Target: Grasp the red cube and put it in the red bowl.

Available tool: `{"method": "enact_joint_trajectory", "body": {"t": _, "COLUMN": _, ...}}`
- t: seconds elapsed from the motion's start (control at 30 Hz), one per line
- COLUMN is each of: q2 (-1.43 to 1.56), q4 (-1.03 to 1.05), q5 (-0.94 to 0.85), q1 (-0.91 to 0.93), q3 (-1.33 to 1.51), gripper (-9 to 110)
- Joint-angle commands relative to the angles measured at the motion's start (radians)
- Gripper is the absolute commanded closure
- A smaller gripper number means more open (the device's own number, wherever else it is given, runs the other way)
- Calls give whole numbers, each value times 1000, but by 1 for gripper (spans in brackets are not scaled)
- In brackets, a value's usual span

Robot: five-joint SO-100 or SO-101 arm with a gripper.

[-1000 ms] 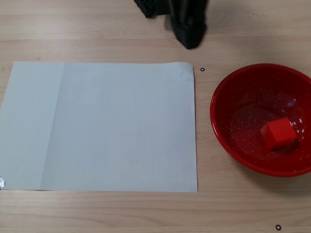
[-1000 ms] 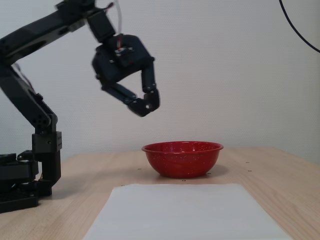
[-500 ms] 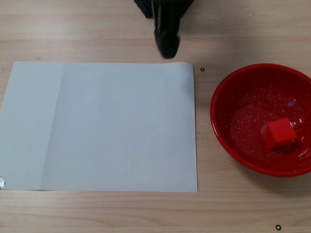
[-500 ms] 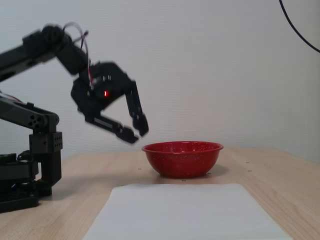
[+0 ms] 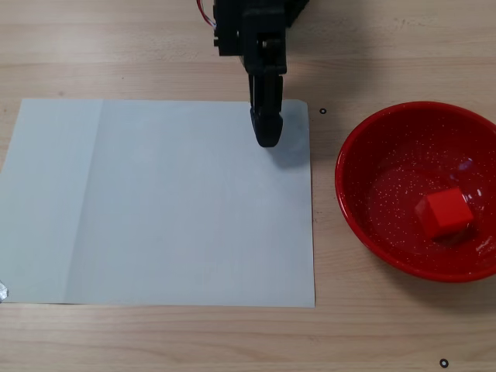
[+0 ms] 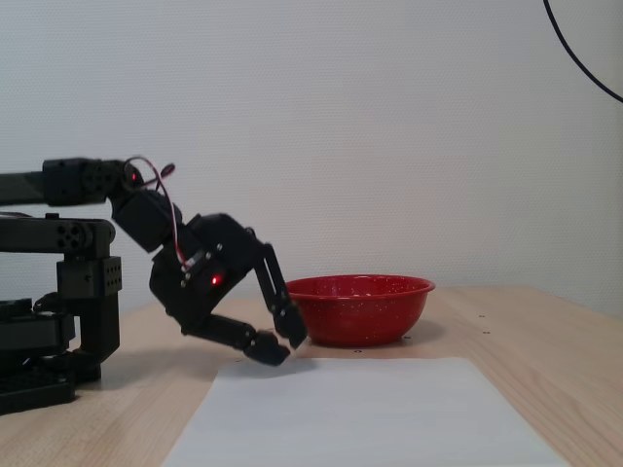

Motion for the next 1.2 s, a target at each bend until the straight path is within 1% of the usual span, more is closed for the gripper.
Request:
{"method": "enact_joint_trajectory", "body": {"t": 0.0, "q2": 63, "q4": -94, "q5": 28, "q1": 8, "q3": 6, "gripper": 101}}
{"method": "enact_joint_trajectory", "body": {"t": 0.03, "q2": 83, "q4": -137, "q5": 48, "q1": 8, "q3": 51, "gripper": 101}}
{"method": "enact_joint_trajectory", "body": {"t": 0.27, "q2": 120, "q4": -37, "q5": -6, "q1": 55, "q3": 64, "gripper": 101}}
{"method": "enact_joint_trajectory", "body": {"t": 0.57, "q2": 124, "q4": 207, "q5": -31, "q1": 28, "q3": 64, "gripper": 101}}
{"method": "enact_joint_trajectory", "body": {"t": 0.73, "q2": 124, "q4": 299, "q5": -21, "q1": 43, "q3": 66, "gripper": 101}}
{"method": "enact_joint_trajectory", "body": {"t": 0.87, "q2": 92, "q4": 305, "q5": 8, "q1": 60, "q3": 66, "gripper": 101}}
{"method": "enact_joint_trajectory", "body": {"t": 1.0, "q2": 123, "q4": 353, "q5": -23, "q1": 49, "q3": 66, "gripper": 101}}
{"method": "enact_joint_trajectory", "body": {"t": 1.17, "q2": 123, "q4": 360, "q5": -41, "q1": 35, "q3": 66, "gripper": 101}}
